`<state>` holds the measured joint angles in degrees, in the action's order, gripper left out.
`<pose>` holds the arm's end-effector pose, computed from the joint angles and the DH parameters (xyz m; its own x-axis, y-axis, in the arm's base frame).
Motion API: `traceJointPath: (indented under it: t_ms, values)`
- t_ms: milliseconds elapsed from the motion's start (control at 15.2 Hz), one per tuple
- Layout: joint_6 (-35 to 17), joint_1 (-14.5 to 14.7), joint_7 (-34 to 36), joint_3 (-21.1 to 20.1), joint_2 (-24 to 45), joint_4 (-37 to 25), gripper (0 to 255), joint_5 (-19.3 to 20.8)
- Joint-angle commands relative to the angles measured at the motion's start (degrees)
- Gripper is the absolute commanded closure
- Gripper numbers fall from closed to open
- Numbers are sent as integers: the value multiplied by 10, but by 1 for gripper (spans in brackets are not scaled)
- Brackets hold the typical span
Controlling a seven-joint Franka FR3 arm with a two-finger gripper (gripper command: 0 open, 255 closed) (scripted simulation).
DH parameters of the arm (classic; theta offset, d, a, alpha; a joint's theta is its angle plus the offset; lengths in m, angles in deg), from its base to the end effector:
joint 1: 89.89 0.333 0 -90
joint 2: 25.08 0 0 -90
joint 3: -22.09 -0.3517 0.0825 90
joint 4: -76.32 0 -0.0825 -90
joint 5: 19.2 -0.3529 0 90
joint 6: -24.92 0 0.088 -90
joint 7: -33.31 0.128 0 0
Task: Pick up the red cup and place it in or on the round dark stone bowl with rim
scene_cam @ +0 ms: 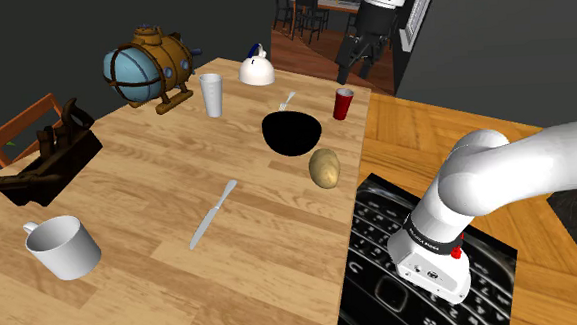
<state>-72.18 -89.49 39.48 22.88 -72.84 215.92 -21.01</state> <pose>0.2498 0.0006 0.5823 0.9897 -0.1145 0.0865 -0.1103 -0.9926 -0.0514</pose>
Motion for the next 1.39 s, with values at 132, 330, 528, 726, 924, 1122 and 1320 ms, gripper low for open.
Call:
traceJointPath:
  t_ms: [132, 330, 528, 726, 924, 1122, 1320]
  values:
    - [-19, -9, -21, 23, 22, 0, 0, 12]
    - [-47, -21, -53, 56, 61, -6, 0, 28]
    - [-74, -32, -84, 89, 104, -17, 0, 40]
    - [-100, -40, -116, 122, 152, -35, 0, 47]
    - [-124, -46, -149, 153, 204, -58, 0, 48]
    - [-145, -50, -183, 185, 260, -87, 0, 43]
    - [-162, -53, -220, 215, 319, -122, 0, 29]
